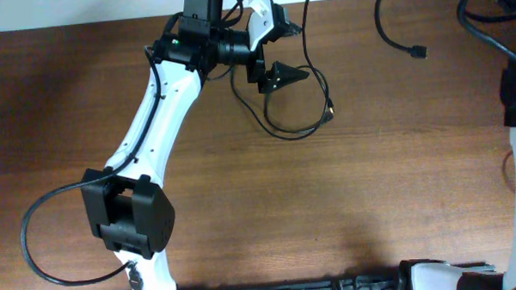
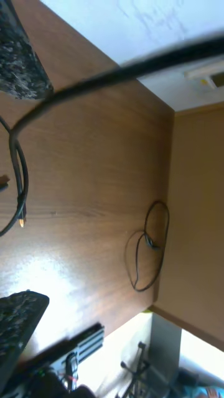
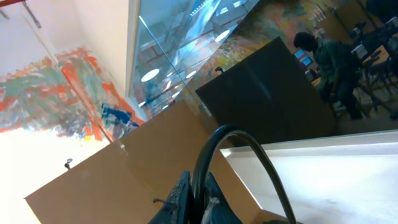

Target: Untangle cables

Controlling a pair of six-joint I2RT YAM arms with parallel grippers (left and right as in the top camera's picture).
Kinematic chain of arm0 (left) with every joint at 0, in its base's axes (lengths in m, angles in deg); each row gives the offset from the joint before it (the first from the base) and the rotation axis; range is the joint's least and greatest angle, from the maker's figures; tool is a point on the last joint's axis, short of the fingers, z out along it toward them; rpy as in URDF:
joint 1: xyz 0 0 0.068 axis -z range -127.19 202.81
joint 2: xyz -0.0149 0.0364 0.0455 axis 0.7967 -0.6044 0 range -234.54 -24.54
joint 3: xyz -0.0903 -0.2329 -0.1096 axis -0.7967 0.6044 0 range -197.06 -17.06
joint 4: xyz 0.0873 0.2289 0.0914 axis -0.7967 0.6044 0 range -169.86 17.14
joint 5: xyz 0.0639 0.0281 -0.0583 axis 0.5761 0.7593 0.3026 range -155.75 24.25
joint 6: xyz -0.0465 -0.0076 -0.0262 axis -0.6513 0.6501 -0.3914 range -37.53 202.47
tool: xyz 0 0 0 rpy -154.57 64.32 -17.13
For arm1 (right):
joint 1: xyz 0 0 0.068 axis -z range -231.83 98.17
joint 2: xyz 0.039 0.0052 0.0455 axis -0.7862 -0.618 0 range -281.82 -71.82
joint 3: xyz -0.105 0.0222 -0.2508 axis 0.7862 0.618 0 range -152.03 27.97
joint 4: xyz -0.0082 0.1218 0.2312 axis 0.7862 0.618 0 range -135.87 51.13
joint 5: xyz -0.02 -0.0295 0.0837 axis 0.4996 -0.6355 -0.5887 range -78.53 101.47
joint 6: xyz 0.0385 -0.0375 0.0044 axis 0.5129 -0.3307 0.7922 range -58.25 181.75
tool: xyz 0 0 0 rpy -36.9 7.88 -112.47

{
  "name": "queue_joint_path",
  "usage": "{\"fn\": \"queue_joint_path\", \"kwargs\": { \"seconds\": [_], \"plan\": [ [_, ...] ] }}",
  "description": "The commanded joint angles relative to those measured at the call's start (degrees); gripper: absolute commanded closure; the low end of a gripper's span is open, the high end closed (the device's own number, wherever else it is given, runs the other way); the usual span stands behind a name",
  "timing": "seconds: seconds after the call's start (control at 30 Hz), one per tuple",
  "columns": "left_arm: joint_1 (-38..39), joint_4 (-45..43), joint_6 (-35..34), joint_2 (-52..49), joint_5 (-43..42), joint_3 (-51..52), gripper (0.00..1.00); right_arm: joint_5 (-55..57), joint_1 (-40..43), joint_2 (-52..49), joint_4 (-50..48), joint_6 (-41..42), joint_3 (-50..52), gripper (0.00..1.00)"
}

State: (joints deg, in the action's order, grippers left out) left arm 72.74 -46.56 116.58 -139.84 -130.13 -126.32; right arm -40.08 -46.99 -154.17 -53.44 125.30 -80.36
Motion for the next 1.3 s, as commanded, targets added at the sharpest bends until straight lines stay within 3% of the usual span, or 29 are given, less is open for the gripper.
{"fn": "queue_joint_path", "kwargs": {
  "seconds": [0.0, 0.13, 0.23, 0.33, 0.37, 0.57, 0.8, 0.87, 1.0, 1.13, 1.27],
  "plan": [
    [0.46, -2.60, -6.12, -0.66, 6.49, -0.31, 0.01, -1.79, 0.07, 0.24, -0.44, 1.55, -0.59, 0.96],
    [0.46, -9.86, -14.91, -2.12, 6.99, -0.31, 0.01, -3.19, 0.07, 0.24, -1.53, 1.70, -0.59, 0.96],
    [0.92, -11.06, -15.74, -2.12, 6.01, -0.31, 0.05, -3.32, 0.07, 0.24, -1.70, 1.68, -0.59, 0.96],
    [1.03, -11.63, -15.72, -2.10, 2.89, -0.31, 0.72, -3.32, 0.13, 0.22, -1.66, 1.64, -0.59, 0.96],
    [0.87, -11.61, -16.00, -2.10, 2.86, -0.31, 1.00, -3.34, 0.13, 0.22, -1.64, 1.42, -0.59, 0.96],
    [-3.02, -6.91, -19.71, -1.38, 6.45, -0.31, 1.00, -4.13, 2.45, 0.22, -0.79, 1.25, -0.59, 0.96],
    [-4.81, 13.73, -13.79, 1.40, 40.76, -0.31, 1.00, -5.49, 4.98, 0.22, 1.36, 0.00, -0.59, 0.96],
    [-4.81, 16.13, -13.81, 2.34, 46.31, -0.31, 1.00, -5.51, 4.98, 0.22, 2.80, -1.77, -0.59, 0.96],
    [-5.09, 16.28, -13.88, 5.25, 52.11, -0.31, 1.00, -5.49, 4.98, 0.22, 7.15, -4.66, -0.59, 0.96],
    [-5.07, 13.75, -13.81, 11.65, 63.67, -0.31, 1.00, -5.51, 4.98, 0.22, 15.76, -10.75, -0.59, 0.96],
    [-5.03, 9.18, -11.82, 16.26, 63.73, -0.31, 1.00, -5.44, 4.92, 0.11, 27.89, -20.02, -0.59, 0.96]
  ]
}}
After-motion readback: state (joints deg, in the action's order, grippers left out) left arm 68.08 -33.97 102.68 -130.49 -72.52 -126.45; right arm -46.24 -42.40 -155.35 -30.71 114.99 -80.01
